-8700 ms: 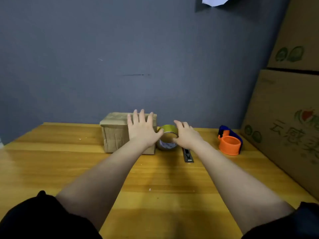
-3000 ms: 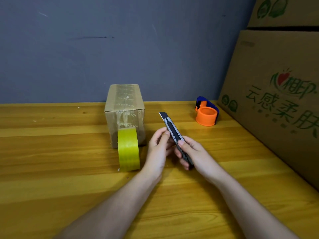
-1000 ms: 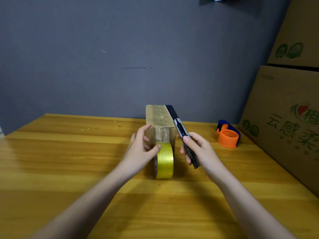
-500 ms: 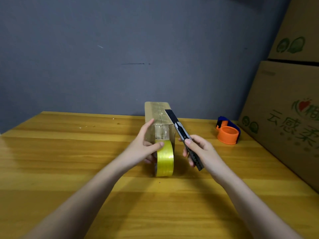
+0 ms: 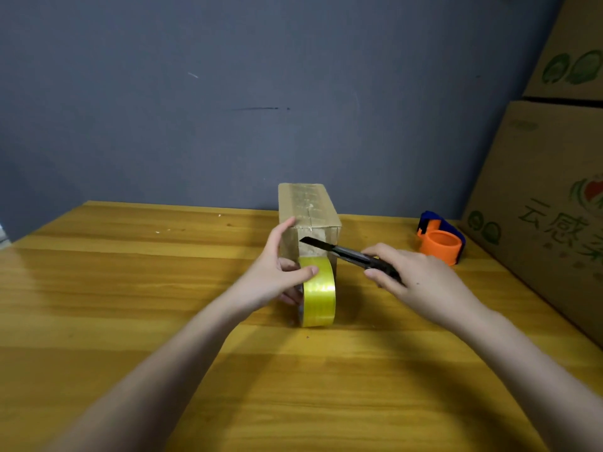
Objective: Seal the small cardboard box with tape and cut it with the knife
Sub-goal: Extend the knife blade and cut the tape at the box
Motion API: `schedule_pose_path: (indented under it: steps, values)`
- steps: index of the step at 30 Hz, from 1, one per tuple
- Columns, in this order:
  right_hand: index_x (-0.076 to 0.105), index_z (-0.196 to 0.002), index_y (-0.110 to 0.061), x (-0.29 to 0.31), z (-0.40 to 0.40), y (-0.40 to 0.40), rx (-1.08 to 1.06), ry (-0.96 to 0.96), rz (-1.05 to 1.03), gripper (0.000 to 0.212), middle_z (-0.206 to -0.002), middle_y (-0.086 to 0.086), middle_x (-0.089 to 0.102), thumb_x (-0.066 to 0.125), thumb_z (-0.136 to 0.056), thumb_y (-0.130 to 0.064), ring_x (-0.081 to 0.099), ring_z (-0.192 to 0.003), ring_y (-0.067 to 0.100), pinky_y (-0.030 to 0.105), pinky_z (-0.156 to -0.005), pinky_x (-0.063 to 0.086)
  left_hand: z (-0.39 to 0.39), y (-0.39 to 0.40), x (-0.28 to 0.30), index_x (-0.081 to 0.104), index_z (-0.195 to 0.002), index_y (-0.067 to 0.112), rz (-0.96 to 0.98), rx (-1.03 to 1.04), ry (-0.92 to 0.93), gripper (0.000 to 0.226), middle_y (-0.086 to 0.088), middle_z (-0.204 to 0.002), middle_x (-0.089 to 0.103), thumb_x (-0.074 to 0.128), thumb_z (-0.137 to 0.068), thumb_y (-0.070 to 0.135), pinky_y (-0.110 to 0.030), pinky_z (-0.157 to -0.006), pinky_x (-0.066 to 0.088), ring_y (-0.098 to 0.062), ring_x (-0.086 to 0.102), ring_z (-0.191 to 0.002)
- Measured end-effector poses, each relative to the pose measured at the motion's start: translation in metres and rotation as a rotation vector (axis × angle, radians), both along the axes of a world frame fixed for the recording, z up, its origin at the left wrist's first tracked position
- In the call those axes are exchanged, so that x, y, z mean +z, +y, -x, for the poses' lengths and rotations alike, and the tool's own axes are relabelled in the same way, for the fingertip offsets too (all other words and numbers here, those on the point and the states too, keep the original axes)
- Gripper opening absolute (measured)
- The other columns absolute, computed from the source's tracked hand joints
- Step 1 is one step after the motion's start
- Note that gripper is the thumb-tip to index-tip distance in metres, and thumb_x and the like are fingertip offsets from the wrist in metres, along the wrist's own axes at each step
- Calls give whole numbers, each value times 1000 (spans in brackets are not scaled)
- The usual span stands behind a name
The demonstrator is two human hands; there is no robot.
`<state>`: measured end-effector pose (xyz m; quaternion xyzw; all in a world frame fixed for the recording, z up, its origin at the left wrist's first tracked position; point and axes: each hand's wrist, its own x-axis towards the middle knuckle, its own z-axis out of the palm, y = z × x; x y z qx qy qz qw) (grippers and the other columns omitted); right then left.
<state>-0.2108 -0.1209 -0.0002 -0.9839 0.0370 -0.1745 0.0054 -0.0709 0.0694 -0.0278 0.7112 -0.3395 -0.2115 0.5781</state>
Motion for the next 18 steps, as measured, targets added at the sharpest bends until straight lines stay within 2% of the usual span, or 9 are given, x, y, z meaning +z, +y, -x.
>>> schedule_pose_path:
  steps: [3,6,10,18]
  values:
    - [42,-125,-38,8,-3,-5,64,-44,255,41,-106,-14,63,24,-92,-53,64,-79,9,28,-55,53,1,1,0,8,-141,49,-1,2,-5,89,-10,-91,71,69,-82,21,-25,-56,58,-12,69,-58]
    - [46,-125,-34,11,-8,-10,128,-57,403,47,-101,-10,65,19,-91,-51,66,-71,13,26,-44,47,2,1,1,8,-141,49,-5,5,-12,89,-12,-92,70,69,-83,21,-24,-55,57,-12,69,-57]
    - [54,-116,-27,13,-11,-11,162,-73,484,38,-87,-3,67,29,-93,-44,63,-54,18,23,-36,37,3,0,3,9,-142,47,-9,12,-10,88,-8,-90,67,68,-83,20,-22,-53,56,-12,69,-54]
    - [55,-112,-25,12,-12,-6,138,-61,558,39,-81,0,64,26,-93,-41,60,-51,19,25,-35,41,4,0,4,10,-142,47,-5,19,-22,87,-1,-92,60,68,-83,20,-20,-53,56,-10,68,-52]
